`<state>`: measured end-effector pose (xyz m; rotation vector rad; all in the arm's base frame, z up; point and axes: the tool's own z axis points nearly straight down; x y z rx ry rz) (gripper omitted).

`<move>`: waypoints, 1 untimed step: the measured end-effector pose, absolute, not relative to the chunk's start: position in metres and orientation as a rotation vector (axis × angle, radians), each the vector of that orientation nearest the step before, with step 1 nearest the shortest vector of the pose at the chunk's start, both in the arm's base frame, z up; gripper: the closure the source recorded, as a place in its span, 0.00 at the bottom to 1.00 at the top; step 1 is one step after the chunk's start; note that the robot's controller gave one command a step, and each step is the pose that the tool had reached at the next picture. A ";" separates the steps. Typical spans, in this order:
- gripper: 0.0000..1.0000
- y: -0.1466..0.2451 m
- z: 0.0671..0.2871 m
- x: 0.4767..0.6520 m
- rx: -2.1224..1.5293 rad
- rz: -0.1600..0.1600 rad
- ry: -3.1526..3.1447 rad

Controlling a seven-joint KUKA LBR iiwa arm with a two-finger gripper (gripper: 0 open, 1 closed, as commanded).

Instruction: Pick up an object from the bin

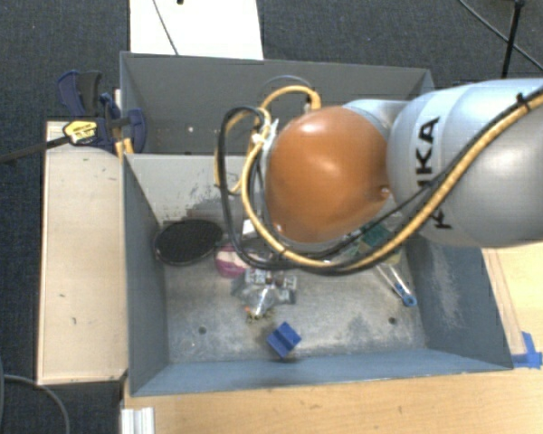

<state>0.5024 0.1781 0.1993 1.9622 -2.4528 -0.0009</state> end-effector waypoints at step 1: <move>1.00 0.193 0.235 0.509 1.949 0.001 -2.473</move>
Offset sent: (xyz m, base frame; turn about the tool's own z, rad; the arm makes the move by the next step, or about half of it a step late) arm 0.0053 0.0136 0.0328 0.0149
